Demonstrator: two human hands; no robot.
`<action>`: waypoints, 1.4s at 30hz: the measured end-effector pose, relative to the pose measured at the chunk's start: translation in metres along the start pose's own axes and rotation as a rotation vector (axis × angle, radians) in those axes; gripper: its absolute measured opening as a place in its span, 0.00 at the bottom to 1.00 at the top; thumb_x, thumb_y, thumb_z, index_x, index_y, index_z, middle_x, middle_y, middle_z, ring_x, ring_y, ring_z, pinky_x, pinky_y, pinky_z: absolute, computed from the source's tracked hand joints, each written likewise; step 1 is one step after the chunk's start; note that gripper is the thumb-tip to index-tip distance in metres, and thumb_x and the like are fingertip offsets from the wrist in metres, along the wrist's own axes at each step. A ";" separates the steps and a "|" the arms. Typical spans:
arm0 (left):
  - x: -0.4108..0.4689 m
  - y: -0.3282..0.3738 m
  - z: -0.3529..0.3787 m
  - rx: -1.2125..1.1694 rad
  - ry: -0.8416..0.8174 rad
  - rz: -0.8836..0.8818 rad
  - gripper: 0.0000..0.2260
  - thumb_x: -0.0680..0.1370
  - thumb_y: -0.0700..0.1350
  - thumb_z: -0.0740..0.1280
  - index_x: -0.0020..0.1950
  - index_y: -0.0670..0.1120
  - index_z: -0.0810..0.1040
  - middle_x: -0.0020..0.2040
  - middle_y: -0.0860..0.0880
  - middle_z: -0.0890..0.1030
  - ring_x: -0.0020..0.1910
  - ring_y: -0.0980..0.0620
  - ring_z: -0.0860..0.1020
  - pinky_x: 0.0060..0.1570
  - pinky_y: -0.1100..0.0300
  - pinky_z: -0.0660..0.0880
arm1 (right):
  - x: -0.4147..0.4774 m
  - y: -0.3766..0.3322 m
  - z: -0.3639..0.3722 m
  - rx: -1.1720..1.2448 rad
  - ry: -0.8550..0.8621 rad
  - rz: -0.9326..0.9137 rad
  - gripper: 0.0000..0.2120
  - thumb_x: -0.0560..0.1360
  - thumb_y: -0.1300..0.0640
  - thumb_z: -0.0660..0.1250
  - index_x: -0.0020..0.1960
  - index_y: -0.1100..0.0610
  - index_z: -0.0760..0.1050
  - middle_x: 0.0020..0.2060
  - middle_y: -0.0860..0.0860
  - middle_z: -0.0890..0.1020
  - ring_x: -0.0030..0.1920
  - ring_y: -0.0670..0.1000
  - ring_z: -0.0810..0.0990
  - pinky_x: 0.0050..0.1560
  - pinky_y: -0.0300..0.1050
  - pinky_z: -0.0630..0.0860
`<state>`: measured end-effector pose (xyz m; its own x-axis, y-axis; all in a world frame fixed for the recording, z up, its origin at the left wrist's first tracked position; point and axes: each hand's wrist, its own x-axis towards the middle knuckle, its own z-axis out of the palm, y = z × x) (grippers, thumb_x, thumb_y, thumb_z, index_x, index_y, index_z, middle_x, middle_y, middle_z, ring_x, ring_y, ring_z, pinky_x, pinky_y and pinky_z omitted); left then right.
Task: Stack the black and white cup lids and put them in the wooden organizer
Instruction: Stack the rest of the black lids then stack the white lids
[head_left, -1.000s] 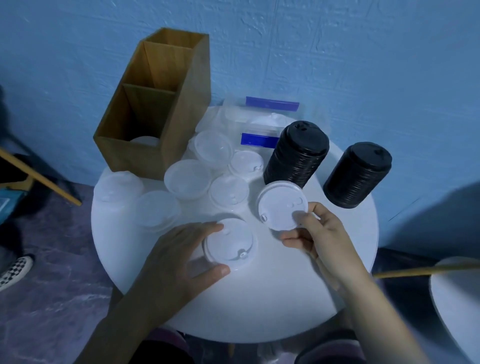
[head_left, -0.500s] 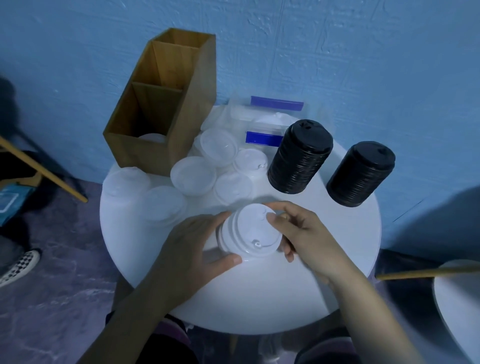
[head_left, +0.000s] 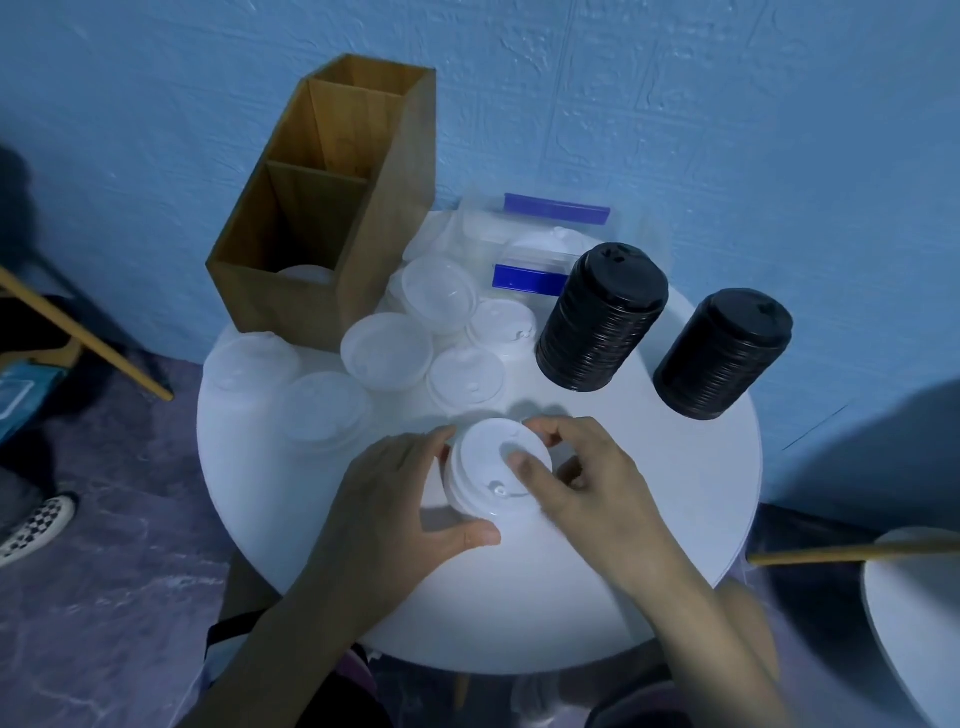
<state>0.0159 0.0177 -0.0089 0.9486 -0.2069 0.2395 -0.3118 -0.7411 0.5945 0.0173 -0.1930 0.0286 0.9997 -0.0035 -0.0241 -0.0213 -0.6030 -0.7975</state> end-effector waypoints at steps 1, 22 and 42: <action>0.000 -0.001 0.000 0.013 -0.004 0.013 0.39 0.63 0.73 0.70 0.69 0.53 0.75 0.60 0.61 0.78 0.57 0.61 0.72 0.60 0.61 0.69 | -0.001 0.000 -0.001 -0.006 -0.027 -0.007 0.14 0.74 0.37 0.70 0.58 0.39 0.77 0.52 0.37 0.76 0.42 0.45 0.79 0.50 0.43 0.77; 0.004 -0.002 0.005 0.061 0.018 0.027 0.32 0.64 0.71 0.69 0.60 0.53 0.77 0.54 0.59 0.78 0.54 0.54 0.76 0.54 0.56 0.69 | -0.005 -0.001 0.003 -0.397 -0.066 -0.065 0.41 0.58 0.21 0.66 0.62 0.45 0.71 0.53 0.40 0.75 0.56 0.45 0.71 0.53 0.43 0.72; 0.000 -0.013 -0.012 -0.114 -0.099 -0.073 0.40 0.66 0.67 0.71 0.73 0.69 0.55 0.62 0.76 0.60 0.63 0.71 0.61 0.62 0.75 0.55 | 0.008 0.006 -0.010 -0.214 -0.262 -0.149 0.37 0.70 0.32 0.72 0.76 0.35 0.64 0.51 0.30 0.73 0.57 0.37 0.70 0.57 0.30 0.65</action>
<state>0.0194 0.0349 -0.0071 0.9679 -0.2214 0.1191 -0.2408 -0.6807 0.6918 0.0255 -0.2045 0.0297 0.9542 0.2847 -0.0923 0.1553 -0.7346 -0.6605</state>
